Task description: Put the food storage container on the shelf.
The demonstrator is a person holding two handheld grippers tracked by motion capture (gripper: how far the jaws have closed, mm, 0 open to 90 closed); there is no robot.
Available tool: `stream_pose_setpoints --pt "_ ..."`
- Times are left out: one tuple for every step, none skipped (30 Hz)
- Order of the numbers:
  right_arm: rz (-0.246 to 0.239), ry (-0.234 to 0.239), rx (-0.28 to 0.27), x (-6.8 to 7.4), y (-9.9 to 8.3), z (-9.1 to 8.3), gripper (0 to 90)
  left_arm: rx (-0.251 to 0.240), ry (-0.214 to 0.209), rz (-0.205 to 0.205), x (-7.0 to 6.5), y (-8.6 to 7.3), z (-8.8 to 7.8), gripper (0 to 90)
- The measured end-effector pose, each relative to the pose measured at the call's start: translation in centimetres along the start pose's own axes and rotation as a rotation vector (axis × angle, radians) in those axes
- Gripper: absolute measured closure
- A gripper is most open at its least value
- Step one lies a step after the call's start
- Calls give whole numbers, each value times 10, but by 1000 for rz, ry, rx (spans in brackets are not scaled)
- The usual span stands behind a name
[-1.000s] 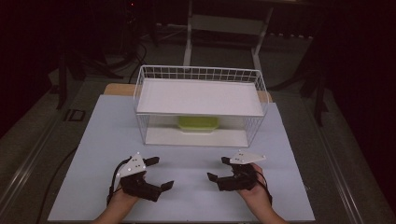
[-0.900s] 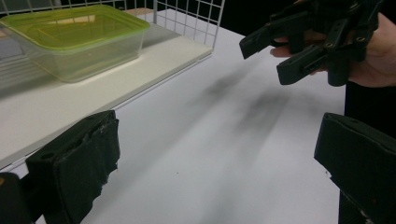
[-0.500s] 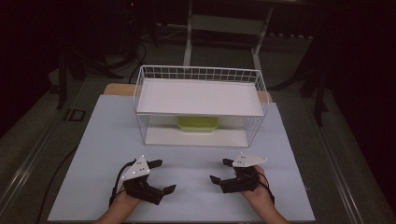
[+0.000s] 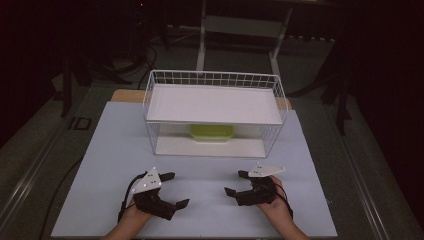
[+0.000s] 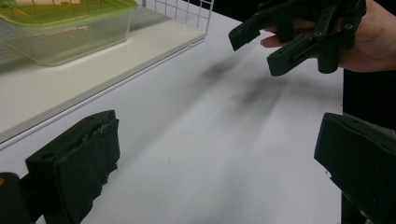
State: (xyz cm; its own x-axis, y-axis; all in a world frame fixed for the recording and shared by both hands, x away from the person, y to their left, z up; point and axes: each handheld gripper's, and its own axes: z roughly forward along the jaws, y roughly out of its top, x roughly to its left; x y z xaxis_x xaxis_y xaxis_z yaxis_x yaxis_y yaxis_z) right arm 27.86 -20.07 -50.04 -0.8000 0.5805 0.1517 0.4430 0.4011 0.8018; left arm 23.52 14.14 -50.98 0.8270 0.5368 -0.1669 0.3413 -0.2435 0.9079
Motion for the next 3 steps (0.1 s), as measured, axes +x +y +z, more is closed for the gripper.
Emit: stream_pose_setpoints --pt "-2 -2 0 0 0 0 179 0 1 -2 1 0 1 8" --pt "-2 -2 0 0 0 0 179 0 1 -2 1 0 1 8" --pt "2 4 -1 -1 0 0 179 0 -2 -6 1 0 1 8"
